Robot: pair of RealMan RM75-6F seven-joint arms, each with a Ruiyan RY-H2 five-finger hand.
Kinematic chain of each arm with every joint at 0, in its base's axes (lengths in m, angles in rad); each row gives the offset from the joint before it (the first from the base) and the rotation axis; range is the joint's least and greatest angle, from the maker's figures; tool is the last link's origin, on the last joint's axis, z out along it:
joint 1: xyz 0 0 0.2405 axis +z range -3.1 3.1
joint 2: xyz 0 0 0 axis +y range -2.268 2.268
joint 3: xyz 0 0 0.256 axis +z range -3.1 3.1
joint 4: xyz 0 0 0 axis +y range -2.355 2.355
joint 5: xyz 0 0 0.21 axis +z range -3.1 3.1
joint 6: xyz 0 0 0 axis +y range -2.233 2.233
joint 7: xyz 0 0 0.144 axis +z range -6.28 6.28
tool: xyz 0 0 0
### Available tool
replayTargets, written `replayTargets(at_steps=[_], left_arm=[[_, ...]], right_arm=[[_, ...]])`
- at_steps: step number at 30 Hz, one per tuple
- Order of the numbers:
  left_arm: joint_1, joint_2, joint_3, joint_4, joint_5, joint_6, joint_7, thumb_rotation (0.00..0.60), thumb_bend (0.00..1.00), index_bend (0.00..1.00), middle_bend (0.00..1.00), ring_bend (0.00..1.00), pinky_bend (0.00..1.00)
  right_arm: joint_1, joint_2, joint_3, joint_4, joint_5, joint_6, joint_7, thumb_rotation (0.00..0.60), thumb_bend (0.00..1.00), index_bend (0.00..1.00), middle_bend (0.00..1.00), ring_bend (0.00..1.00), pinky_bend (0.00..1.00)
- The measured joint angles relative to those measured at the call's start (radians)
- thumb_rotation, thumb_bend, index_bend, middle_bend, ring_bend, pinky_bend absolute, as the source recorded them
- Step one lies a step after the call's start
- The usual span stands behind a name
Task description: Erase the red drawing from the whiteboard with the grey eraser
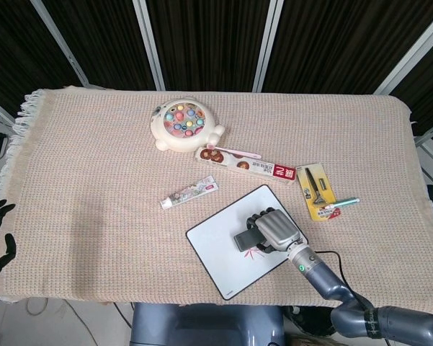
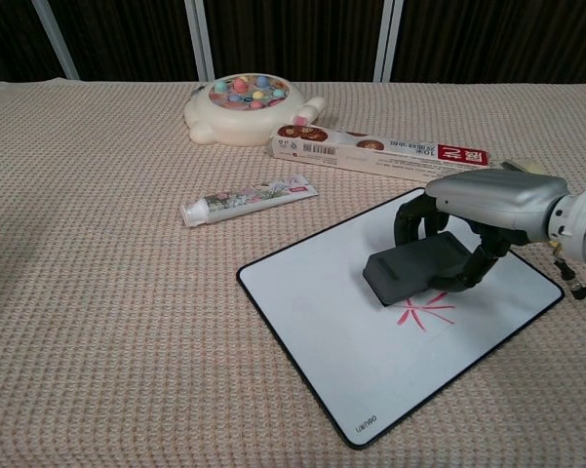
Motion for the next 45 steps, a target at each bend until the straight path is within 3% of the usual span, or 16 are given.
replayTargets(at_steps=[14, 26, 45], left_arm=[[0.0, 0.002, 0.0, 0.002, 0.001, -0.001, -0.002, 0.6, 0.64, 0.17, 0.09, 0.02, 0.0], [-0.001, 0.001, 0.003, 0.0, 0.005, -0.001, 0.005, 0.6, 0.64, 0.17, 0.09, 0.02, 0.0], [0.0, -0.003, 0.004, 0.001, 0.01, 0.005, 0.012, 0.6, 0.64, 0.17, 0.09, 0.02, 0.0]], right_arm=[[-0.013, -0.028, -0.078, -0.027, -0.012, 0.028, -0.06, 0.6, 0.43, 0.5, 0.47, 0.42, 0.32], [-0.056, 0.046, -0.14, -0.081, -0.062, 0.07, -0.046, 0.6, 0.43, 0.5, 0.47, 0.42, 0.32], [-0.041, 0.011, -0.085, 0.064, -0.023, 0.04, 0.056, 0.6, 0.43, 0.5, 0.47, 0.42, 0.32]])
